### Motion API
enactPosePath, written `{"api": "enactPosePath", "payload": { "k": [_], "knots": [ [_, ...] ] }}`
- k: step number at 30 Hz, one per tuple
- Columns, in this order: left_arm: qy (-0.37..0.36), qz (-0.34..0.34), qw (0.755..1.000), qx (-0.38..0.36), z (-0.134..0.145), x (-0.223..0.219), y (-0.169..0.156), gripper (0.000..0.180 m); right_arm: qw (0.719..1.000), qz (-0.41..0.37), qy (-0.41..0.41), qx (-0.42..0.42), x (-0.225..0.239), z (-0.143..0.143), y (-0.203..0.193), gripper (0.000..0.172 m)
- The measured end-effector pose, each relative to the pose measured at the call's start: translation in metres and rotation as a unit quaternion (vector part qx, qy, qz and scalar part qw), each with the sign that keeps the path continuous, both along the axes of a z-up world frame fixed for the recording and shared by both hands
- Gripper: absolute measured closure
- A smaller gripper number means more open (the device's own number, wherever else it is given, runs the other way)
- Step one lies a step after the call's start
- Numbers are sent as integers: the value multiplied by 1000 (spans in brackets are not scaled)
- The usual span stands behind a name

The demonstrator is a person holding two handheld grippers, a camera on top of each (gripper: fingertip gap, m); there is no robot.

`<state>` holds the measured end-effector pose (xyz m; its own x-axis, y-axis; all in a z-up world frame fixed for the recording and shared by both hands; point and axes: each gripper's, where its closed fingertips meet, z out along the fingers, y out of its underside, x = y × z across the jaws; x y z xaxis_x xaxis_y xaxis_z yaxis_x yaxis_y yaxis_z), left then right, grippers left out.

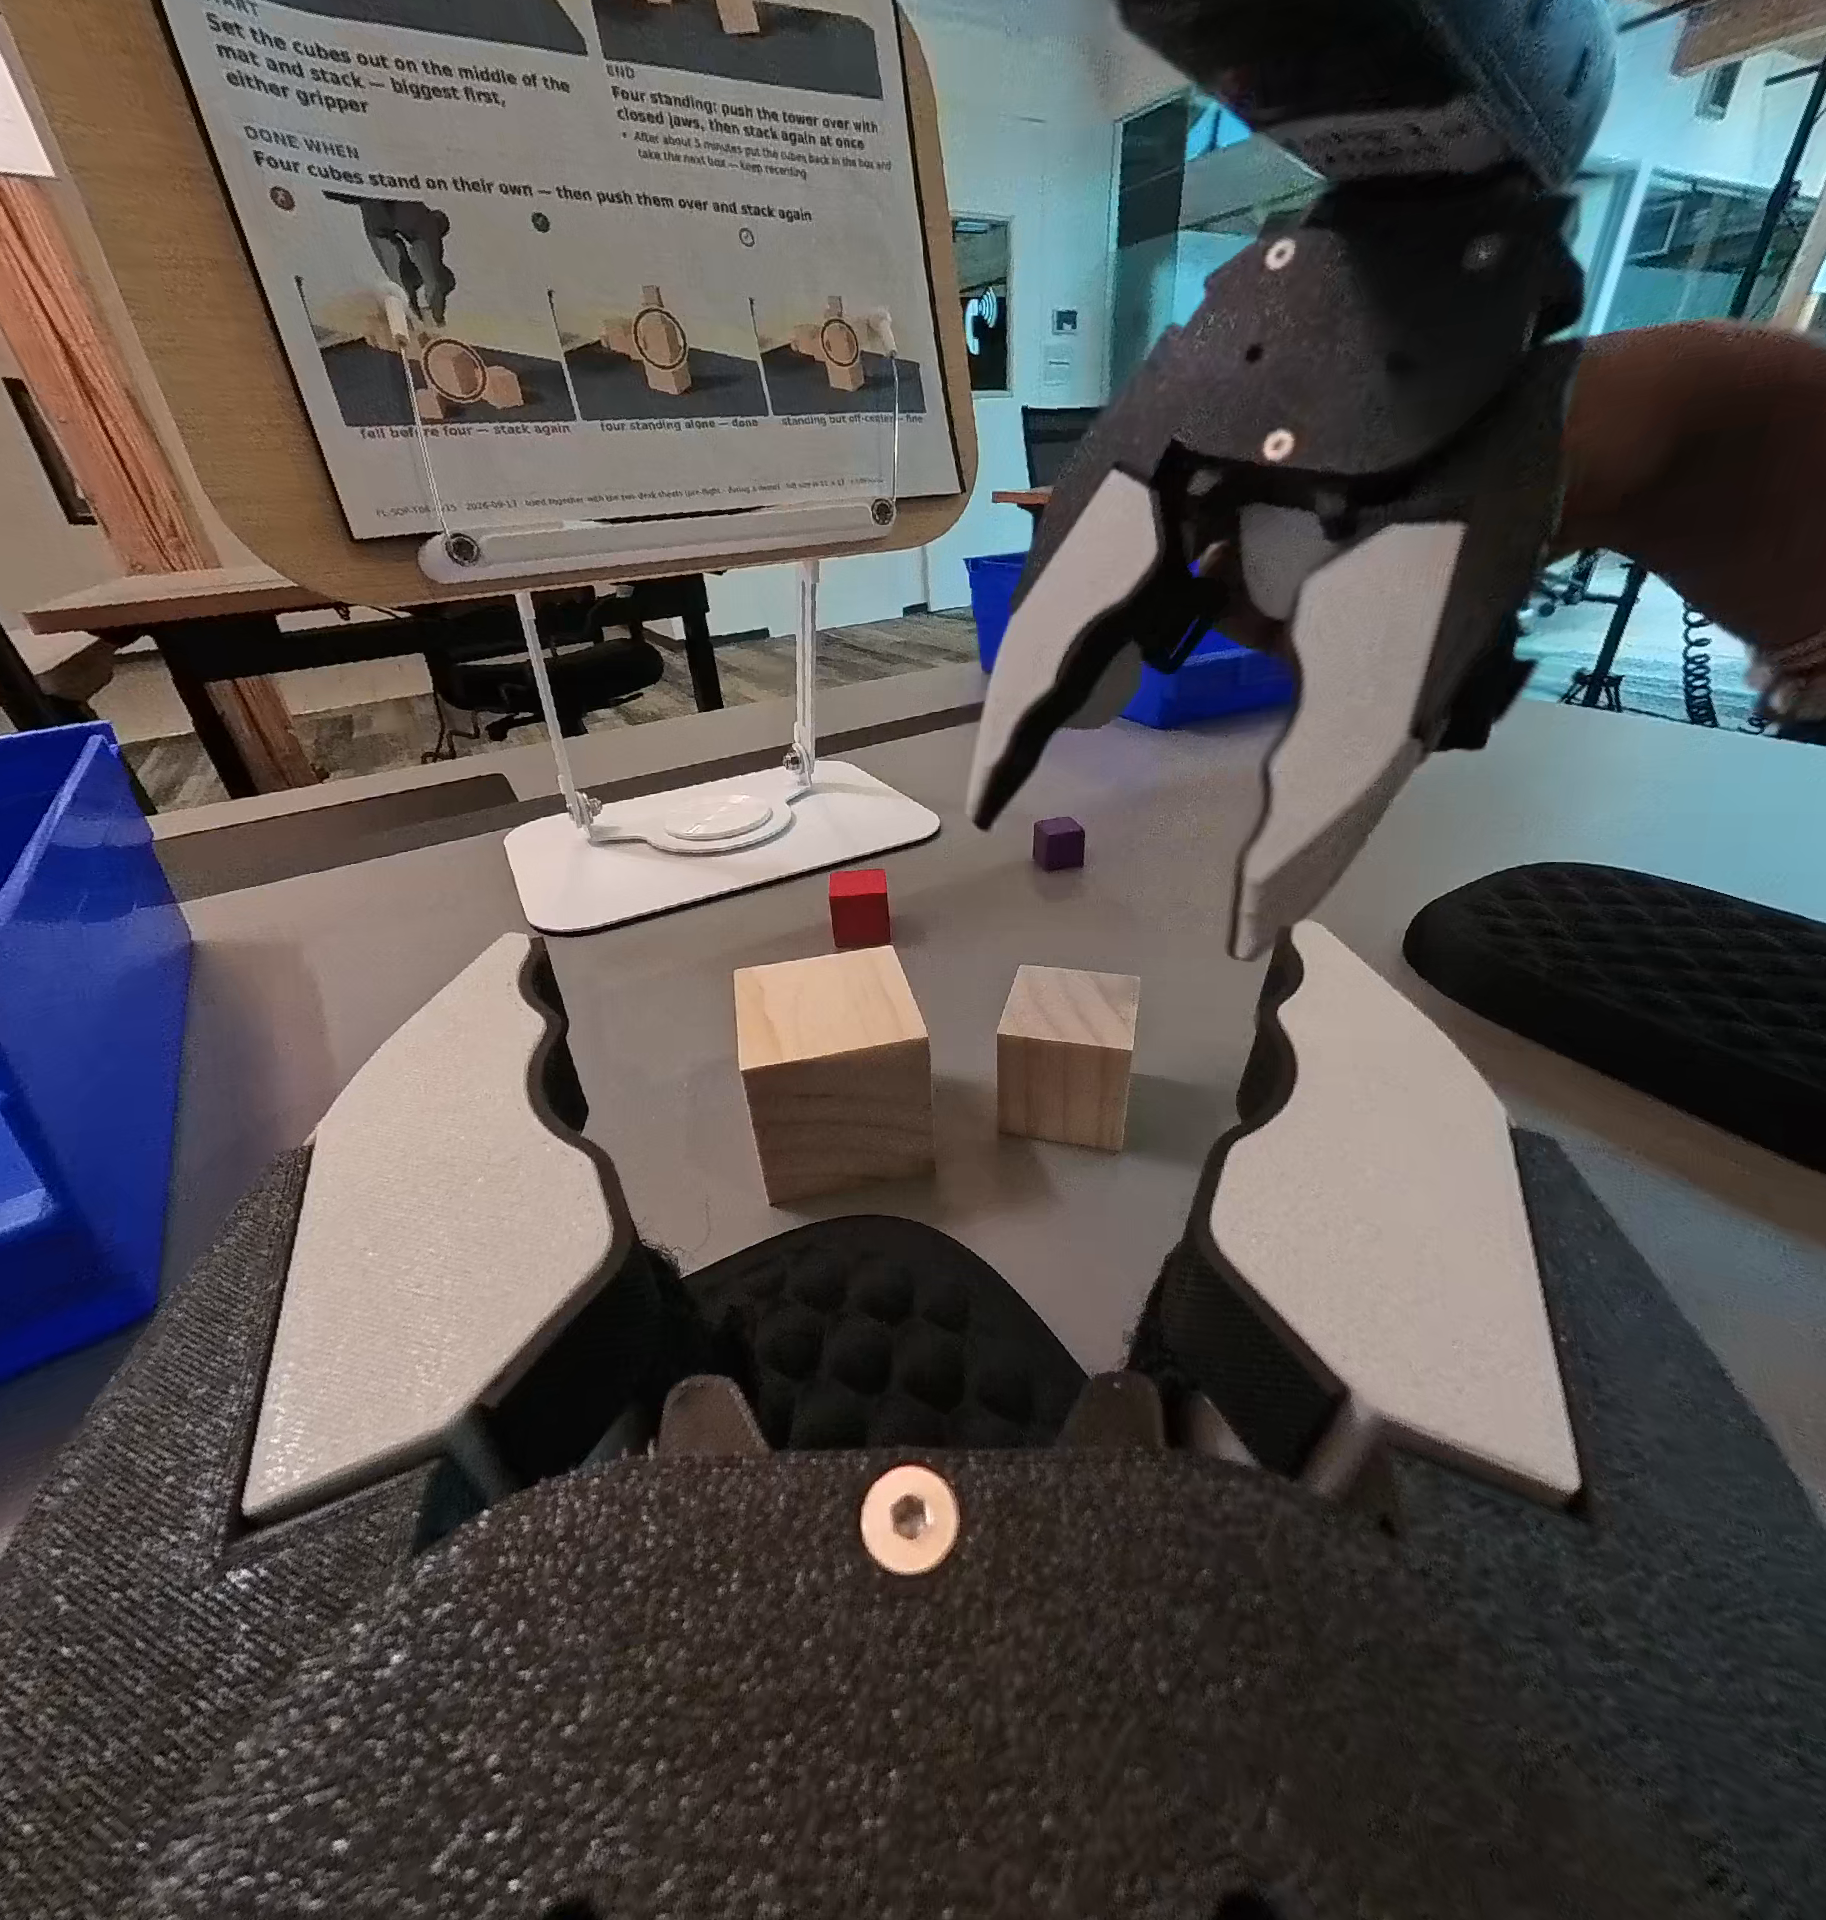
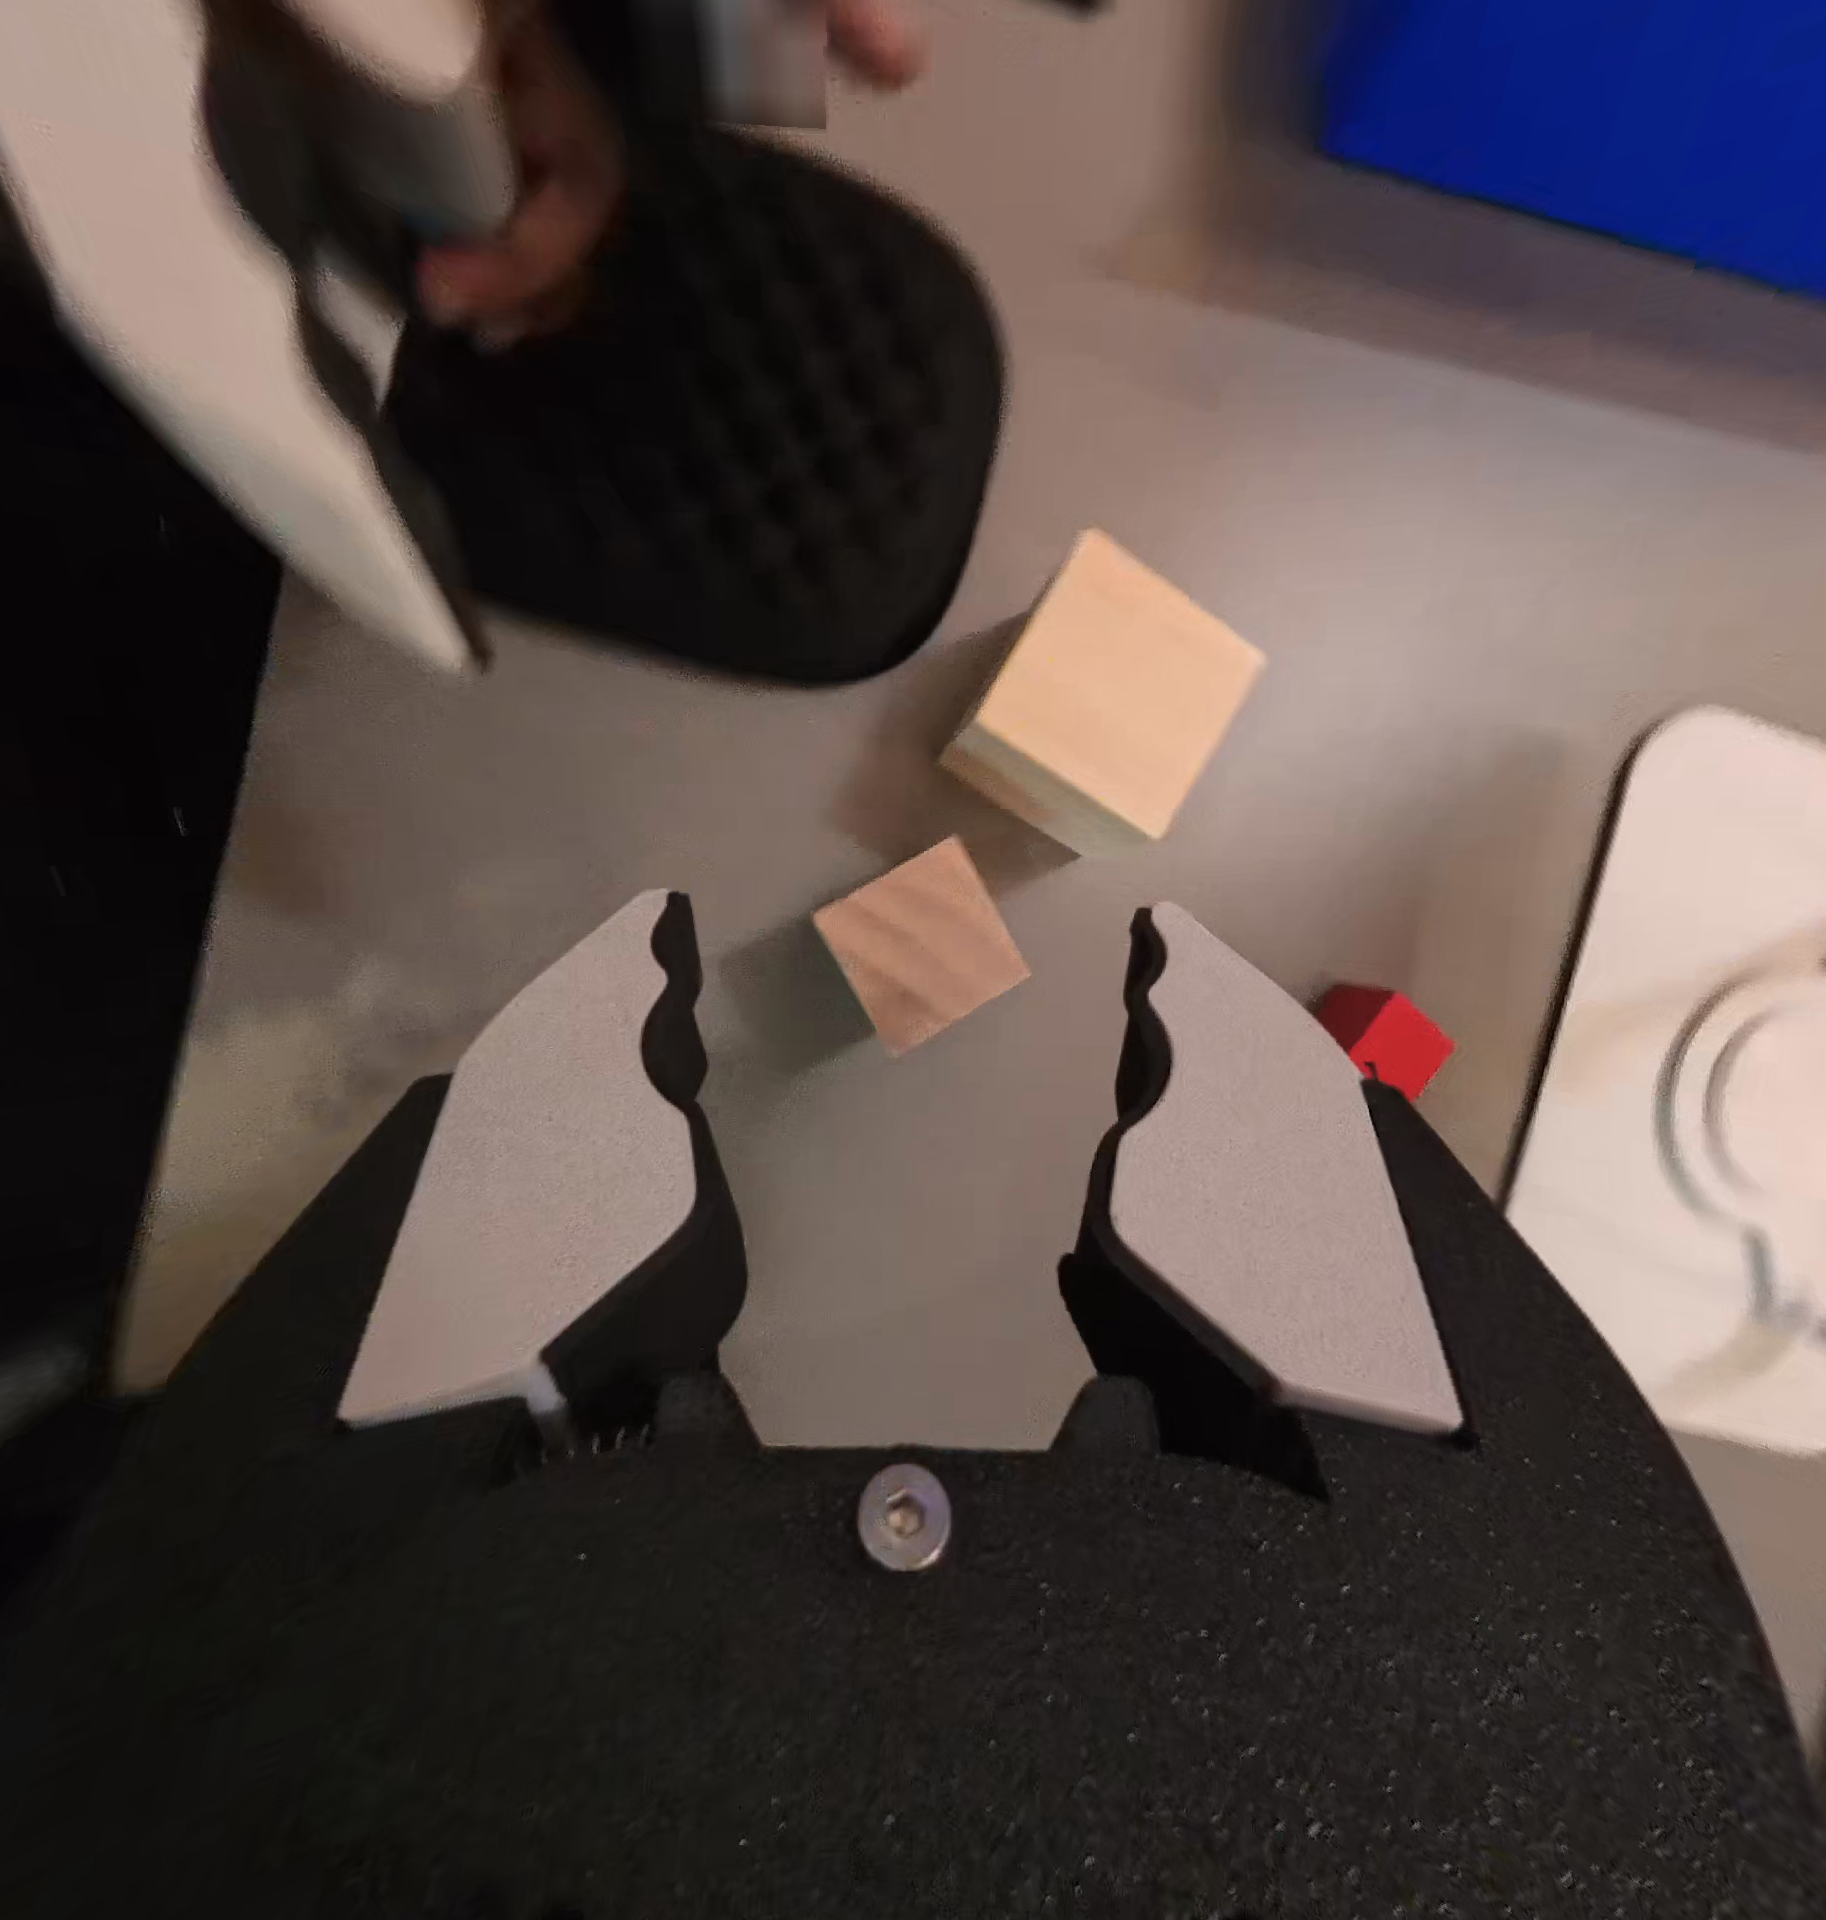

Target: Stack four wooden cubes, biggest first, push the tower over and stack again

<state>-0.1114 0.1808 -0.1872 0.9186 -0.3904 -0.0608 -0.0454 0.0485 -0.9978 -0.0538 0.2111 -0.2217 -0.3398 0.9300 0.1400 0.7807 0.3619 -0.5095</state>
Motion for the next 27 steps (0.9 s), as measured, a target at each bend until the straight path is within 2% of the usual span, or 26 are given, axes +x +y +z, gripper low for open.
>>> {"api": "enactPosePath", "payload": {
  "k": [2, 4, 6, 9, 14, 17, 19, 21, 24, 27],
  "knots": [
    [3, 0, 1000, -1, -1, 1, 0, 56, 995, 85, -38, 33, 10, -11, -4, 99],
    [6, 0, 1000, -1, -1, 1, 0, 57, 986, 130, -83, 66, 16, -20, 1, 102],
    [7, -1, 1000, -2, -1, 1, 0, 58, 975, 158, -122, 95, 18, -25, 9, 102],
    [7, -1, 1000, -4, -2, 2, 1, 58, 966, 197, -134, 95, 10, -29, 4, 103],
    [1, -1, 1000, -1, 0, 0, 0, 58, 957, 217, -170, 90, 8, -47, 5, 107],
    [-1, -2, 1000, -1, 0, 0, 0, 58, 957, 216, -174, 87, 8, -56, 9, 112],
    [-1, -2, 1000, -2, -1, 0, 0, 58, 959, 210, -171, 88, 7, -61, 12, 128],
    [0, -3, 1000, -3, -1, 1, 0, 58, 965, 189, -167, 78, 6, -61, 12, 128],
    [0, -2, 1000, -2, -1, 0, 0, 58, 976, 112, -172, 68, 5, -43, 19, 128],
    [0, -2, 1000, -4, -1, 0, 0, 58, 986, 13, -165, 24, -5, -11, 19, 129]
  ]
}}
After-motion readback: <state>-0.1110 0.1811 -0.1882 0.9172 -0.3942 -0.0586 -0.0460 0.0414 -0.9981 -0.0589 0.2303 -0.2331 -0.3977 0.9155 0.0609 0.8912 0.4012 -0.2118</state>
